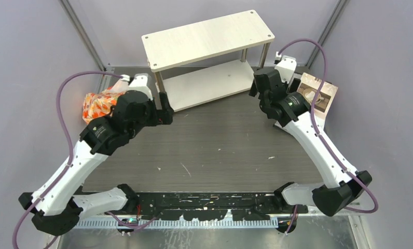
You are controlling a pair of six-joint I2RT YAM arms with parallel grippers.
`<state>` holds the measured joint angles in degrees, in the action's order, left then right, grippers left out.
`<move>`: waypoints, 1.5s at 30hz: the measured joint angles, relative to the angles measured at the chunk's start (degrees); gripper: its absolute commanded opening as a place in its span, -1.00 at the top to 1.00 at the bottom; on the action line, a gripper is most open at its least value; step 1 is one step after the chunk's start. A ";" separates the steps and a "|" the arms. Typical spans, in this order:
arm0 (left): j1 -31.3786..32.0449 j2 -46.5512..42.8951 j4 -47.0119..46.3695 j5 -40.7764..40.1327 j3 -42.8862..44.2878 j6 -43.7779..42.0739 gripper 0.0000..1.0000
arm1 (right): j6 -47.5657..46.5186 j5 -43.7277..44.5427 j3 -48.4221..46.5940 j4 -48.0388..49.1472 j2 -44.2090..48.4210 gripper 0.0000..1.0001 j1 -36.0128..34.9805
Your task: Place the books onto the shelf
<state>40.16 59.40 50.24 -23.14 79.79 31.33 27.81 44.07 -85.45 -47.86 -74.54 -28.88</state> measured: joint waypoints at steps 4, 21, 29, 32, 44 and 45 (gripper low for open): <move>8.02 3.52 0.85 -2.14 2.56 0.92 -0.83 | 0.09 1.11 2.56 -0.24 3.89 -0.98 0.00; 19.02 22.60 -9.40 3.13 9.25 3.41 -0.84 | -3.43 5.51 6.38 1.29 17.44 -0.66 12.24; 19.04 34.42 -16.22 12.81 14.45 3.34 -0.85 | -0.42 2.14 7.17 -1.90 18.88 -0.70 24.61; 19.04 39.12 -18.58 16.31 18.73 3.10 -0.86 | 0.63 1.18 8.35 -2.10 17.94 -0.70 27.76; 18.23 51.49 -32.13 28.24 24.39 3.72 -0.89 | 7.23 -6.84 12.50 -3.93 17.97 -0.72 38.97; 17.92 52.30 -33.18 28.96 24.39 4.17 -0.88 | 7.87 -7.13 12.74 -3.87 18.32 -0.72 39.15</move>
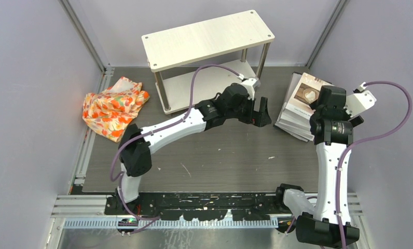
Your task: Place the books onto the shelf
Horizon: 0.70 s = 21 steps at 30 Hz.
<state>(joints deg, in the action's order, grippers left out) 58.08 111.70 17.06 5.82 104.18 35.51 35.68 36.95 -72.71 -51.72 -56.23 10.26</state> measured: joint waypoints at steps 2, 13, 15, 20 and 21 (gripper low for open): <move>-0.83 1.62 -2.21 1.46 0.00 0.72 -0.88 | 1.27 -0.44 1.07 0.35 1.03 -0.72 0.09; -5.25 8.74 -9.73 6.32 3.96 3.58 -0.91 | 4.09 -2.54 9.77 5.81 3.82 -0.73 0.46; -5.77 9.51 -11.13 7.04 4.85 4.39 -0.91 | 3.91 -2.51 9.99 6.82 3.89 -0.73 0.57; -6.64 11.69 -14.16 9.01 6.78 5.90 -0.91 | 3.63 -2.10 10.36 8.90 3.89 -0.71 1.16; -6.75 12.44 -14.45 9.49 7.52 6.12 -0.91 | 3.65 -2.01 10.40 9.09 3.89 -0.71 1.38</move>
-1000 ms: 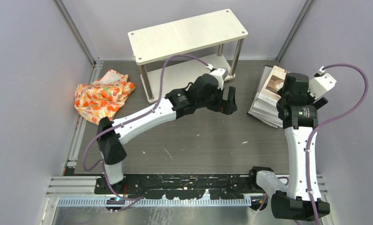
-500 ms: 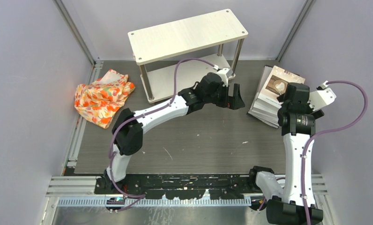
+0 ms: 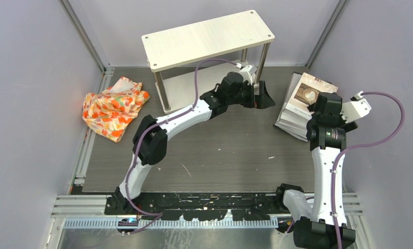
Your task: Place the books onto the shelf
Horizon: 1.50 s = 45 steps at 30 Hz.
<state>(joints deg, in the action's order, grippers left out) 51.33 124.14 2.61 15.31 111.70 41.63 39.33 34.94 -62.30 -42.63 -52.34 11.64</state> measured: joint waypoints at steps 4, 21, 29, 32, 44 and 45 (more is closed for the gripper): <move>-0.50 2.82 -0.68 1.62 2.62 0.26 -0.91 | 0.68 0.09 0.55 1.51 -0.02 -0.71 0.98; -1.22 12.17 -0.96 4.22 13.77 2.97 -0.89 | 4.37 -5.49 14.78 10.73 1.36 -0.73 9.01; -1.22 13.44 -1.03 3.93 13.77 3.04 -0.88 | 4.63 -11.54 15.65 15.17 1.62 -0.68 13.27; -1.22 13.44 -1.25 3.69 13.77 2.99 -0.88 | 5.07 -13.92 15.87 17.38 0.44 -0.64 13.31; -1.22 13.44 -2.71 3.23 13.62 2.93 -0.88 | 6.78 -18.32 17.03 22.36 -3.58 -0.47 13.40; -1.22 13.44 -2.84 3.19 13.62 2.91 -0.88 | 7.02 -18.49 17.27 22.73 -3.58 -0.47 13.49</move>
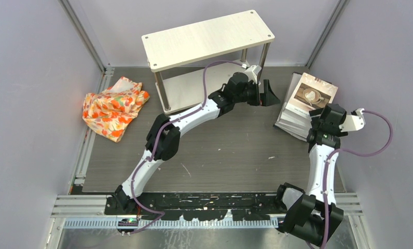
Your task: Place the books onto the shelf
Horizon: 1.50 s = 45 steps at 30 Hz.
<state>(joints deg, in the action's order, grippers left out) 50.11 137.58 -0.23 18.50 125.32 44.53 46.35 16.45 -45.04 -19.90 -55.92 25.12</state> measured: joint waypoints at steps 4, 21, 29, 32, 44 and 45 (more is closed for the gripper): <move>0.00 0.00 -0.50 -0.07 -0.81 -0.20 -0.88 | 1.11 -0.79 1.79 1.97 0.00 -0.41 0.46; -0.02 -0.02 -3.82 -0.04 -7.61 -1.49 -0.88 | 7.26 -2.62 7.34 8.00 4.00 0.26 1.20; -0.33 -0.37 -4.31 -0.04 -9.20 -1.46 -0.88 | 8.31 -2.64 7.65 8.28 5.44 0.79 1.25; -0.42 -1.20 -5.03 -0.07 -10.43 -1.44 -0.89 | 8.52 -2.67 7.65 8.28 5.70 0.92 1.25; -1.73 -3.34 -9.81 -0.04 -13.44 1.46 -0.99 | 8.11 -3.45 7.65 6.12 7.67 0.98 1.25; -1.90 -3.34 -10.38 0.00 -13.62 1.99 -0.99 | 8.11 -3.69 7.63 5.88 7.85 0.98 1.25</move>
<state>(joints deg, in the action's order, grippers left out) 48.21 134.23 -10.61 18.50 111.70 46.52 54.46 12.75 -37.41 -14.02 -48.07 26.37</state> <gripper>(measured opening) 0.993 0.063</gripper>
